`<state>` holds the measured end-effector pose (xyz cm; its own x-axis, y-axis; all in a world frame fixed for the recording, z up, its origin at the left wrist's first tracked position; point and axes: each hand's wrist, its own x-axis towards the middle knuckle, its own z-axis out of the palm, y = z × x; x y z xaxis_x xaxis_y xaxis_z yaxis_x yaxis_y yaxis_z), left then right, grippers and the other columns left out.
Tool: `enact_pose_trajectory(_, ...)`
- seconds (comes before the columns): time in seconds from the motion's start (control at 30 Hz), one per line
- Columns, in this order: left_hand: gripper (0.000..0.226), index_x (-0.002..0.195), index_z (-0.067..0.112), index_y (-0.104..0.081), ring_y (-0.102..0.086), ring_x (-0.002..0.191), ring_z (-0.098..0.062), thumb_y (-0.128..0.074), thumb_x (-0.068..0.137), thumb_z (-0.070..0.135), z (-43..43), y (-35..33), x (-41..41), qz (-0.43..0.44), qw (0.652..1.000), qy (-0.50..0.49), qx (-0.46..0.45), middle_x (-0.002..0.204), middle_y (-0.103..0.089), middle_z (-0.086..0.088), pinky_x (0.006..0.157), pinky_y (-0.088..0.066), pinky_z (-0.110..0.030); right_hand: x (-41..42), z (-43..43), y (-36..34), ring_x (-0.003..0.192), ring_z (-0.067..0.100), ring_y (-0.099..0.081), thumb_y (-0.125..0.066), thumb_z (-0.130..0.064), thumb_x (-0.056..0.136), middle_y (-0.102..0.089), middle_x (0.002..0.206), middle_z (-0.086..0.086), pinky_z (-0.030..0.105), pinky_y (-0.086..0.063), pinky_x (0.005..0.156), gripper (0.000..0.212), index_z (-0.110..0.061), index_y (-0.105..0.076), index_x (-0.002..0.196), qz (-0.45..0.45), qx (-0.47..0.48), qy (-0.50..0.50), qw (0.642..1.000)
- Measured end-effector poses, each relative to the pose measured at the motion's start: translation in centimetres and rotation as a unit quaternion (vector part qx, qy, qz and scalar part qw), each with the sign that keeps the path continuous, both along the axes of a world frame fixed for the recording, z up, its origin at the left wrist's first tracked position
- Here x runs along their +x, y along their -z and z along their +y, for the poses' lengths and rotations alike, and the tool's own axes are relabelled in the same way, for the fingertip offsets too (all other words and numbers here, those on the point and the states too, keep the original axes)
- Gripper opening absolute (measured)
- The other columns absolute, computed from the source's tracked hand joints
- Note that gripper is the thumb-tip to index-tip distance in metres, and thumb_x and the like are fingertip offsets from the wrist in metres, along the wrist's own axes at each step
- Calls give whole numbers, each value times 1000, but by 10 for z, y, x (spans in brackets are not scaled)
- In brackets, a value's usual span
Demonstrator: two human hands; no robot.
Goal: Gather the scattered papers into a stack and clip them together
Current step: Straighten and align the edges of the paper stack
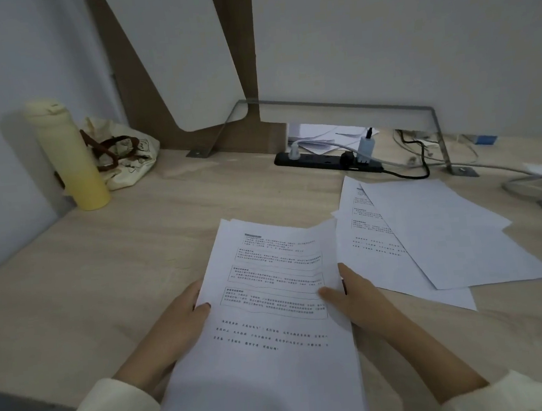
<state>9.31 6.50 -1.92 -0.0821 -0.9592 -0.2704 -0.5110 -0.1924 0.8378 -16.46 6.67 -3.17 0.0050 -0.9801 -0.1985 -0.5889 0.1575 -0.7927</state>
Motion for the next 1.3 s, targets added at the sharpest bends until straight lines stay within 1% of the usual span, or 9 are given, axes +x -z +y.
enact_pose_trajectory(0.2, 50, 141, 22, -29, -37, 128, -22, -43, 94, 31, 1, -8, 5, -255, 962, 16, -94, 144, -31, -3, 102, -38, -37, -25, -10, -20, 71, 4, -52, -53, -31, 92, -56, 85, -6, 11, -36, 54, 36, -13, -47, 122, 60, -30, 52, 996)
enact_pose_trajectory(0.37, 74, 146, 41, -7, 11, 142, -2, -20, 80, 71, 11, -20, -41, -242, 936, 187, -178, 152, 4, 22, 116, -1, -24, -90, -19, -28, 119, 32, -44, -59, -31, 87, -45, 130, 18, 36, -38, 96, 54, -5, -44, 132, 252, -77, 175, 949)
enact_pose_trajectory(0.5, 96, 141, 46, 13, 34, 135, -5, 17, 50, 78, 14, 12, -89, -292, 902, 272, -164, 142, 33, 20, 112, 23, -31, -117, -12, -23, 127, 35, -38, -53, -44, 88, -38, 139, 19, 40, -36, 101, 67, -6, -31, 139, 367, 21, 170, 914)
enact_pose_trajectory(0.67, 72, 144, 41, 5, 7, 142, -10, -4, 82, 77, 2, 43, -79, -366, 883, 249, -155, 154, -26, 3, 108, 1, -30, -117, -12, -10, 100, 30, -58, -41, -24, 92, -60, 107, 14, 30, -42, 72, 31, -4, -45, 115, 430, 7, 125, 894)
enact_pose_trajectory(0.77, 88, 129, 49, 27, 36, 135, 0, 24, 51, 88, -8, 41, -64, -341, 896, 222, -179, 148, 27, 16, 103, 30, -23, -118, -13, -9, 100, 28, -59, -39, -9, 91, -58, 100, 13, 26, -34, 67, 23, -3, -48, 111, 473, 1, 104, 875)
enact_pose_trajectory(0.87, 96, 126, 49, 30, 36, 133, -3, 31, 38, 87, -18, 38, -49, -337, 901, 220, -164, 143, 36, 18, 108, 29, -27, -123, -14, -11, 101, 26, -61, -37, -4, 92, -62, 107, 10, 27, -38, 69, 26, -6, -54, 113, 527, 1, 91, 845)
enact_pose_trajectory(1.07, 119, 145, 39, 4, 21, 134, 2, 5, 40, 97, -27, 16, -49, -280, 922, 256, -74, 145, 17, 23, 115, 12, -30, -121, -3, -79, 71, 29, -56, -37, -2, 92, -64, 86, 14, 34, -43, 59, 33, -8, -56, 119, 361, -263, 242, 861)
enact_pose_trajectory(1.17, 76, 148, 26, -10, 7, 144, -7, -37, 86, 62, -31, -5, -56, -212, 949, 230, -29, 157, 4, 12, 117, 2, -28, -129, 2, -113, 73, 26, -58, -39, -8, 93, -62, 83, 9, 35, -47, 65, 26, -10, -62, 105, 66, -336, 312, 886)
enact_pose_trajectory(1.3, 58, 143, 31, -24, -24, 130, -1, -45, 91, 44, -34, -27, -69, -113, 972, 206, -10, 145, -23, 17, 107, -20, -22, -142, 8, -107, 75, 19, -60, -42, -6, 94, -63, 87, 3, 31, -54, 61, 21, -12, -58, 106, -245, -220, 352, 876)
